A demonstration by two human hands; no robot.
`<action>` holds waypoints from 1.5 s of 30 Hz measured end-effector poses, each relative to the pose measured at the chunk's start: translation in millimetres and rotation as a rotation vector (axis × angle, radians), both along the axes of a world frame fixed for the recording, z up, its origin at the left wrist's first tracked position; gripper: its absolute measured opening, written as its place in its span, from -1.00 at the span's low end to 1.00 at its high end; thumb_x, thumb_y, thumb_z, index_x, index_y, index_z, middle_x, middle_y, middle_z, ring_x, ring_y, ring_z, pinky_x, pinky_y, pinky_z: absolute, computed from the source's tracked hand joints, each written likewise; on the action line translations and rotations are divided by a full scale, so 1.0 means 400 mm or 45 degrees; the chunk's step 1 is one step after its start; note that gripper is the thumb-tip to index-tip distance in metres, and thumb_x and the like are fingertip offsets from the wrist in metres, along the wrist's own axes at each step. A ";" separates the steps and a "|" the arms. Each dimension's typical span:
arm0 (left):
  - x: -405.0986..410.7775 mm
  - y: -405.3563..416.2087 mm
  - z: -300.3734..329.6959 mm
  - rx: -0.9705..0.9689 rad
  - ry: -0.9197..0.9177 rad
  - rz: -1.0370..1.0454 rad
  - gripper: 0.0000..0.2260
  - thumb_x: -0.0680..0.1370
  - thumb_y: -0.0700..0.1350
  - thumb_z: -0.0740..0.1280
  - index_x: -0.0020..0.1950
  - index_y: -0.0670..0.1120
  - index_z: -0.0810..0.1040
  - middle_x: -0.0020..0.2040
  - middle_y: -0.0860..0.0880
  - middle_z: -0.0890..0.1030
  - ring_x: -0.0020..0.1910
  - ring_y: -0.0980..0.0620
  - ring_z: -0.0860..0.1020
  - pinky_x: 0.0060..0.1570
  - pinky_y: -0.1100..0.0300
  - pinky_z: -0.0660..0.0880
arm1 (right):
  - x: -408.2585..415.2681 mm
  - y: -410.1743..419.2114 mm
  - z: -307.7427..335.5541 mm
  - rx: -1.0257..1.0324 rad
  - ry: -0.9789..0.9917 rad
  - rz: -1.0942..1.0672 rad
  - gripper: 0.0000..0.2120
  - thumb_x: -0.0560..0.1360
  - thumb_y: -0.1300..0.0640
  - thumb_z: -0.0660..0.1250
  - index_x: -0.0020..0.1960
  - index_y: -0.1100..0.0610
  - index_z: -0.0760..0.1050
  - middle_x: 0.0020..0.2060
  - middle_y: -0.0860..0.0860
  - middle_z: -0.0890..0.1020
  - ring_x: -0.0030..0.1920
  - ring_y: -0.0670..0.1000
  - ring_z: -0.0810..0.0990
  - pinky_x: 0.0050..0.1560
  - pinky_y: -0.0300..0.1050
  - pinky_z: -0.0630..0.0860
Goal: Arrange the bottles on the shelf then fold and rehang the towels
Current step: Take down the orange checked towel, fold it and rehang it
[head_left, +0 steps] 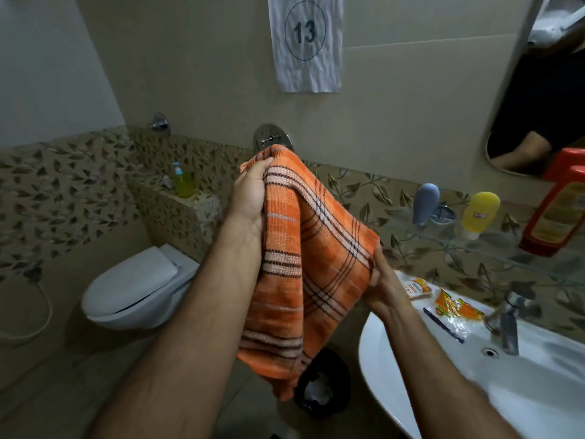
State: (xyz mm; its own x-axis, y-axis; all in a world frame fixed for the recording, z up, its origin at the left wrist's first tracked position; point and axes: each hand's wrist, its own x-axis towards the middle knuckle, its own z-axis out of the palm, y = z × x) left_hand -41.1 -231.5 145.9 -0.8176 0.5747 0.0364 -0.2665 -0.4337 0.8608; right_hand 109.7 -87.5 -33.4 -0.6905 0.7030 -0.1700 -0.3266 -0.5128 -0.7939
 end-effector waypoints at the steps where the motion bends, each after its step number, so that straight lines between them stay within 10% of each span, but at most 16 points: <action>1: 0.011 0.013 0.003 -0.001 -0.013 0.014 -0.80 0.58 -0.19 0.28 -0.26 -0.14 0.51 -0.47 -0.02 0.55 -0.47 0.03 0.54 -0.40 0.23 0.52 | 0.010 -0.030 -0.040 -0.049 -0.025 0.085 -0.39 0.36 -0.24 0.42 0.25 0.14 0.56 0.17 0.18 0.65 0.19 0.18 0.60 0.28 0.18 0.47; 13: -0.039 -0.040 -0.109 -0.241 0.085 0.013 -0.80 0.57 -0.11 0.29 -0.23 -0.09 0.59 -0.29 -0.07 0.57 -0.31 -0.03 0.59 -0.15 0.06 0.59 | 0.143 -0.008 -0.148 -0.061 -0.005 0.474 -0.13 0.06 0.09 0.69 0.29 0.32 0.50 0.17 0.29 0.62 0.10 0.23 0.65 0.04 0.07 0.62; 18: -0.119 -0.105 -0.227 -0.400 0.019 0.089 -0.87 0.59 -0.16 0.27 -0.03 -0.14 0.60 -0.23 -0.13 0.65 -0.27 -0.03 0.64 -0.29 0.10 0.62 | 0.194 0.050 -0.073 -0.067 0.006 0.524 -0.71 0.32 0.18 0.48 0.02 0.24 0.69 -0.03 0.25 0.70 -0.08 0.19 0.72 -0.13 0.05 0.66; 24: -0.162 -0.196 -0.349 -0.591 -0.303 -0.056 -0.80 0.62 -0.08 0.24 0.00 -0.17 0.59 -0.26 -0.15 0.69 -0.32 -0.03 0.68 -0.35 0.07 0.64 | 0.182 0.019 0.055 0.046 0.071 0.638 -0.34 0.00 0.08 0.70 0.03 0.32 0.67 -0.03 0.29 0.69 -0.08 0.22 0.71 -0.13 0.04 0.65; 30: -0.178 -0.232 -0.400 -0.426 -0.323 -0.330 -0.59 0.54 0.13 0.28 0.00 -0.21 0.68 -0.14 -0.20 0.70 -0.17 -0.08 0.70 -0.25 0.06 0.64 | 0.108 -0.051 0.154 0.046 0.159 0.584 -0.46 0.08 0.09 0.66 -0.03 0.34 0.67 -0.11 0.28 0.70 -0.14 0.21 0.72 -0.16 0.07 0.66; 34: -0.185 -0.242 -0.439 -0.333 -0.252 -0.546 -0.30 0.17 0.26 0.58 0.15 -0.16 0.66 0.11 -0.23 0.65 0.07 -0.12 0.65 -0.05 0.02 0.62 | 0.049 -0.103 0.207 0.025 0.217 0.460 -0.68 0.43 0.11 0.25 -0.18 0.31 0.70 -0.23 0.21 0.72 -0.24 0.13 0.73 -0.22 0.01 0.67; 40: -0.113 -0.231 -0.592 -0.191 -0.654 -0.488 -0.19 0.38 0.52 0.02 0.18 -0.09 0.63 0.14 -0.23 0.64 0.14 -0.24 0.59 0.16 -0.18 0.48 | -0.042 -0.166 0.208 0.013 0.201 0.236 -0.73 0.46 0.14 0.26 -0.13 0.29 0.67 -0.23 0.19 0.71 -0.24 0.12 0.71 -0.08 0.04 0.65; 45: -0.097 -0.269 -0.673 -0.109 -0.592 -0.603 -0.10 0.34 0.49 0.21 0.34 -0.23 0.51 0.30 -0.32 0.52 0.29 -0.28 0.50 0.35 -0.24 0.34 | -0.029 -0.158 0.165 0.030 0.060 0.052 -0.75 0.54 0.17 0.24 -0.09 0.31 0.62 -0.25 0.19 0.71 -0.27 0.11 0.71 -0.19 -0.02 0.68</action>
State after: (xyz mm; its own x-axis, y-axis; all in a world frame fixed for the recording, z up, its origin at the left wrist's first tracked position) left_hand -79.9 -339.0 -123.2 -0.3958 0.8604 -0.3210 -0.7630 -0.1136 0.6363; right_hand 98.1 -150.7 32.8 -0.7255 0.6777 -0.1200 -0.3433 -0.5075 -0.7903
